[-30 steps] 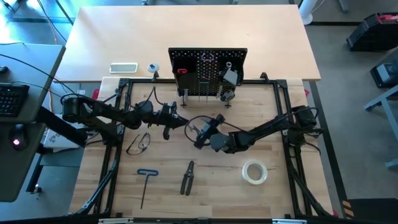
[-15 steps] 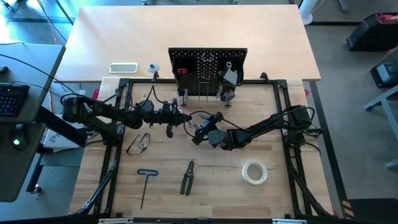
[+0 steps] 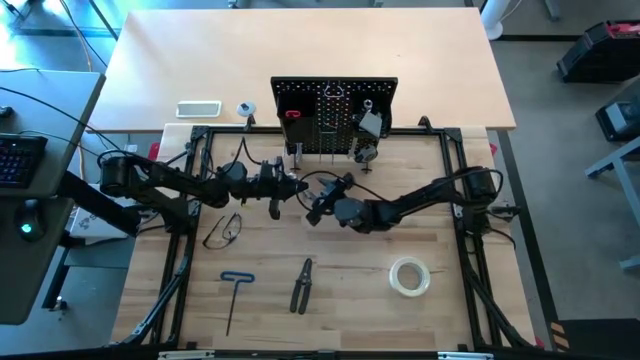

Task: Hang tools onto peg board
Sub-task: Hang the silver wrench on the pegboard

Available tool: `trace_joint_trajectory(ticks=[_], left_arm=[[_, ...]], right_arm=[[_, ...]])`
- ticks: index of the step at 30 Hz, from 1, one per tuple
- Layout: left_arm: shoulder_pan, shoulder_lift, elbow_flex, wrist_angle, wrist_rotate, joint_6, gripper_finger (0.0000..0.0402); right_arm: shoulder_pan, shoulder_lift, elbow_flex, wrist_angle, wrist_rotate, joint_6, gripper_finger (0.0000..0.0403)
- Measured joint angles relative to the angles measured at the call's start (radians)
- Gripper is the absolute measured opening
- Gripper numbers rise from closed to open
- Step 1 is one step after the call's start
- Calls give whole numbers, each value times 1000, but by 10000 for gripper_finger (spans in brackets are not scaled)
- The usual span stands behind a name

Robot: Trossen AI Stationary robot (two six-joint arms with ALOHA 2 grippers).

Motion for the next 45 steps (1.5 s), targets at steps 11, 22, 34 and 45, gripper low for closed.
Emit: trace_joint_trajectory(ticks=[11,22,34,45], left_arm=[[12,0,3,-38,-11,40,1],[123,-1,-8,-196,63,129,1],[259,-2,-9,-206,220,210,1],[369,-19,-9,-213,367,221,1]], right_arm=[[14,64,0,41,64,-48,211],[130,24,0,-67,308,-199,211],[176,23,0,-264,356,-71,211],[175,23,0,-325,355,-32,211]])
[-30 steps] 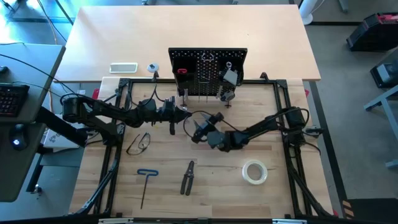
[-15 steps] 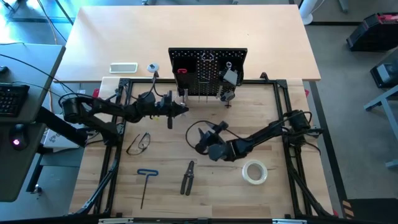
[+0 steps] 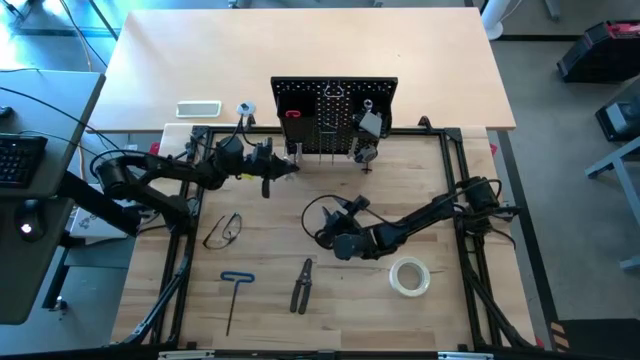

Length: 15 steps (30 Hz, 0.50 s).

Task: Hang tools onto peg board
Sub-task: Hang the silver wrench on the pegboard

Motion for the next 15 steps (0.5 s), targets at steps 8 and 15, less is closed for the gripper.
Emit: trace_joint_trajectory(ticks=[8,15], left_arm=[[52,-62,0,-51,65,16,1],[67,-57,0,-102,95,24,1]], right_arm=[[0,0,0,-18,-1,11,211],[0,0,0,-16,-3,18,211]])
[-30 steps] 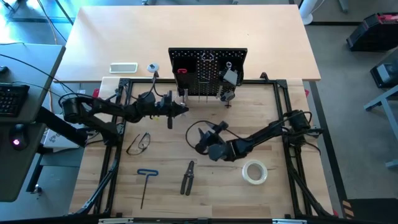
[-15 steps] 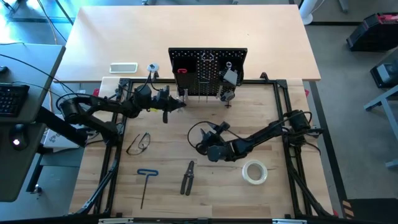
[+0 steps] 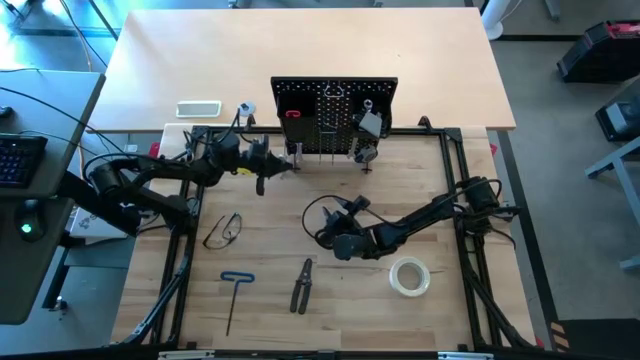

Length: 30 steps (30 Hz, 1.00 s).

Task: Hang tools onto peg board
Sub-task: Hang the silver wrench on the pegboard

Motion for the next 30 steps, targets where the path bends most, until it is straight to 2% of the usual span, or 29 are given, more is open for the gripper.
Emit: trace_joint_trajectory(ticks=[7,14,22,30], left_arm=[[15,1,0,5,-31,17,0],[53,1,24,17,-18,19,1],[71,1,75,-77,4,50,1],[76,2,88,-117,-46,63,1]], right_arm=[[-1,0,0,22,-5,2,211],[-1,0,0,25,-14,3,211],[-1,0,0,45,-14,0,211],[-1,0,0,48,-16,0,211]])
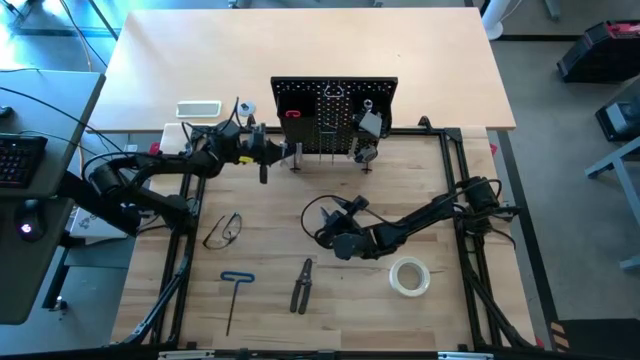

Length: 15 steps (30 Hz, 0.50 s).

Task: Hang tools onto peg board
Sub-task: Hang the silver wrench on the pegboard

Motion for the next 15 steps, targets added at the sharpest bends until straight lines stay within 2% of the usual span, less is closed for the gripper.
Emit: trace_joint_trajectory(ticks=[15], left_arm=[[23,59,2,0,-11,-12,17]], right_arm=[[0,0,0,22,-5,0,211]])
